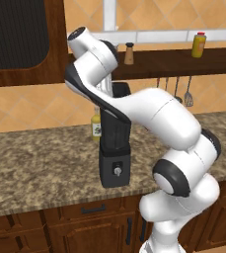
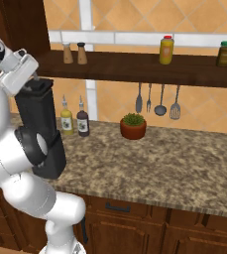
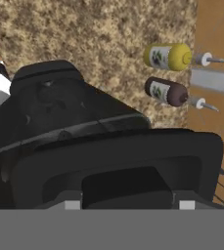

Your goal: Close the lid blender by securely placing the lid on top.

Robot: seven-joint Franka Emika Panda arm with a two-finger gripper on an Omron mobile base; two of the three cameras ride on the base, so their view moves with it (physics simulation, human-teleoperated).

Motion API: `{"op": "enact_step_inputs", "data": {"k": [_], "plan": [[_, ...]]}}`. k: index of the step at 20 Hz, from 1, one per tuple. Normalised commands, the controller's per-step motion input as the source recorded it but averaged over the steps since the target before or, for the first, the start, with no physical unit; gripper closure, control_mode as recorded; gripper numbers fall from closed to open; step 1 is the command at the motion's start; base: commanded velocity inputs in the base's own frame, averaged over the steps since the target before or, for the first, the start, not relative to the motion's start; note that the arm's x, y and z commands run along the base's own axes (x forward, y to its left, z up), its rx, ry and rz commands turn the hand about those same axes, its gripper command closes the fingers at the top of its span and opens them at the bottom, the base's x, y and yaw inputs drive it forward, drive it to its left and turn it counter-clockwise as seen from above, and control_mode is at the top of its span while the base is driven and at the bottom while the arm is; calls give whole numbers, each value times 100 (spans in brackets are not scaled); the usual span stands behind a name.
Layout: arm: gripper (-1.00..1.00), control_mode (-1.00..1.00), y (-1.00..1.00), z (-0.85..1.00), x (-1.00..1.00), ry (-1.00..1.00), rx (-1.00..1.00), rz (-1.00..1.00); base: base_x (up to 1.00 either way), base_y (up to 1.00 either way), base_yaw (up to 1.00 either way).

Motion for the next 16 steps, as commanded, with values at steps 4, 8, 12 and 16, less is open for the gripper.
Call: {"op": "enact_step_inputs", "data": {"k": [4, 8, 12, 16], "plan": [[100, -100, -9, 0, -33, 7, 0, 0, 0, 0, 0], [100, -100, -6, -15, -10, 11, 0, 0, 0, 0, 0], [100, -100, -10, -35, -8, 6, 0, 1, 0, 0, 0], [100, -100, -6, -35, 15, 0, 0, 6, 0, 0, 0]]}}
